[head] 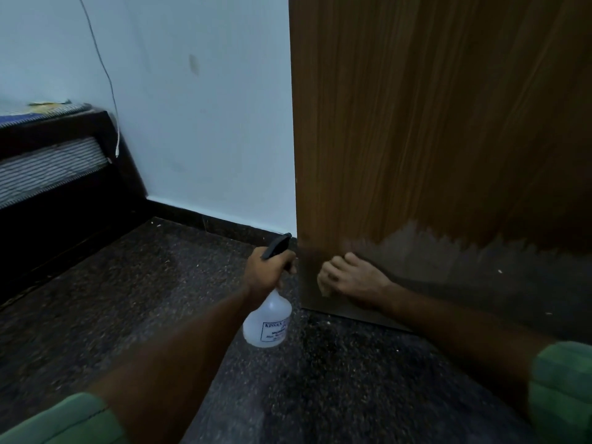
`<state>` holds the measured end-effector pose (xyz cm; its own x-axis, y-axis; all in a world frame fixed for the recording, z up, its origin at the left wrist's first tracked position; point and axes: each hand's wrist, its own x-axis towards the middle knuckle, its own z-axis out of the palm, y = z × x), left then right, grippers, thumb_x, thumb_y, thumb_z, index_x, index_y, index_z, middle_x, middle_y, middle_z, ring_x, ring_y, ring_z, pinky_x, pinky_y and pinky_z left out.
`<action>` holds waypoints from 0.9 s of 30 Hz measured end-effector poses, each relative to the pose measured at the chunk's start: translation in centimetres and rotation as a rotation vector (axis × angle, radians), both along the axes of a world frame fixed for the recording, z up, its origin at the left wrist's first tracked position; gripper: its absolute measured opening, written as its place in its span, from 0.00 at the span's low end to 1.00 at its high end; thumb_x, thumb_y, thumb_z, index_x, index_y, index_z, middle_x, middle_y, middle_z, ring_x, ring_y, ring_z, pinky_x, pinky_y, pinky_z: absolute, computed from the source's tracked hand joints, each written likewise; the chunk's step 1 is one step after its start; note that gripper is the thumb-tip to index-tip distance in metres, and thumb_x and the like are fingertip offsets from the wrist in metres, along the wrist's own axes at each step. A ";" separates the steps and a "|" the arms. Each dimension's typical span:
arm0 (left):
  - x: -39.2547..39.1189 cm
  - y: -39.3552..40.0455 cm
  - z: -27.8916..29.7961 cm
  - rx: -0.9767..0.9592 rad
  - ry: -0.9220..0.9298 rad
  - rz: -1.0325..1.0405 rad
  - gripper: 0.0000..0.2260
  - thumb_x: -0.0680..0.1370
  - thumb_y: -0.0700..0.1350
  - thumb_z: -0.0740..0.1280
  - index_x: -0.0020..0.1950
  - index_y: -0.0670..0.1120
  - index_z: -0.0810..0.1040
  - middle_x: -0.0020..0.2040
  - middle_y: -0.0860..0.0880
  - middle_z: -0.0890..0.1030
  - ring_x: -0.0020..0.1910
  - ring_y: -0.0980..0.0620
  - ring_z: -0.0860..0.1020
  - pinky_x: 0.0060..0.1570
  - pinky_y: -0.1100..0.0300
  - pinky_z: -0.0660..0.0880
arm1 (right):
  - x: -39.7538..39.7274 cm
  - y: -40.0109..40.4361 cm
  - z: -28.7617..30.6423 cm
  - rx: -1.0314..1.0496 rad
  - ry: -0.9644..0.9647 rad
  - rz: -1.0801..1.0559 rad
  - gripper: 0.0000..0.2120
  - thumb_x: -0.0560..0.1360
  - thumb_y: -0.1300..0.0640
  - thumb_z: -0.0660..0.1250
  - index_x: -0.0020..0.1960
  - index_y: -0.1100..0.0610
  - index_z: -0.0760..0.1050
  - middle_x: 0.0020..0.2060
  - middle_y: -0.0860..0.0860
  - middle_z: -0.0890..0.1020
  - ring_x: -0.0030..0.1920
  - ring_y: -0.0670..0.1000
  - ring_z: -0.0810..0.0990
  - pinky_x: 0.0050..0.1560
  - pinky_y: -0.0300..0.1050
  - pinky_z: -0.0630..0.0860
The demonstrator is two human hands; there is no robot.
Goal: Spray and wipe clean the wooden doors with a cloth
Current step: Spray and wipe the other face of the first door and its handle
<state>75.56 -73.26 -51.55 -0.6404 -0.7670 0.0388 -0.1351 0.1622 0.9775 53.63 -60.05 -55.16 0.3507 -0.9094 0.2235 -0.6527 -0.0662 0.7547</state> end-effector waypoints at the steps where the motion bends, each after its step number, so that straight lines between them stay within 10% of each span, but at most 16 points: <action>1: -0.2 0.1 -0.3 0.047 0.018 0.005 0.09 0.83 0.41 0.68 0.50 0.35 0.83 0.38 0.43 0.84 0.31 0.49 0.78 0.28 0.56 0.73 | -0.3 0.4 0.7 0.000 -0.026 0.007 0.26 0.70 0.52 0.74 0.68 0.53 0.78 0.59 0.55 0.76 0.53 0.56 0.75 0.51 0.53 0.71; 6: -0.6 1.3 -0.5 0.164 0.128 0.074 0.10 0.82 0.40 0.68 0.43 0.38 0.82 0.37 0.42 0.84 0.28 0.47 0.75 0.26 0.55 0.71 | 0.1 0.9 6.2 -0.396 -0.320 -0.216 0.27 0.76 0.57 0.63 0.76 0.50 0.71 0.58 0.57 0.76 0.53 0.59 0.72 0.51 0.56 0.67; 11: -1.9 1.9 2.2 0.177 0.212 0.033 0.11 0.81 0.41 0.69 0.40 0.38 0.81 0.36 0.40 0.82 0.25 0.46 0.73 0.27 0.54 0.71 | -1.6 2.4 1.2 0.057 0.192 -0.041 0.21 0.80 0.56 0.58 0.71 0.51 0.75 0.61 0.54 0.76 0.54 0.55 0.76 0.53 0.53 0.67; 20: -5.0 4.3 -0.1 -0.024 0.066 -0.055 0.13 0.82 0.47 0.71 0.43 0.38 0.83 0.35 0.45 0.84 0.27 0.51 0.77 0.27 0.59 0.73 | -0.9 3.2 6.8 -0.201 -0.134 -0.192 0.30 0.73 0.56 0.64 0.75 0.51 0.70 0.60 0.58 0.74 0.54 0.59 0.72 0.51 0.57 0.68; 27: -6.7 5.3 -1.6 -0.165 -0.040 -0.178 0.15 0.79 0.47 0.73 0.36 0.39 0.83 0.31 0.40 0.82 0.26 0.48 0.77 0.29 0.52 0.73 | -3.6 6.1 1.2 0.077 0.133 -0.010 0.16 0.77 0.55 0.61 0.57 0.51 0.85 0.57 0.54 0.77 0.50 0.55 0.76 0.51 0.52 0.68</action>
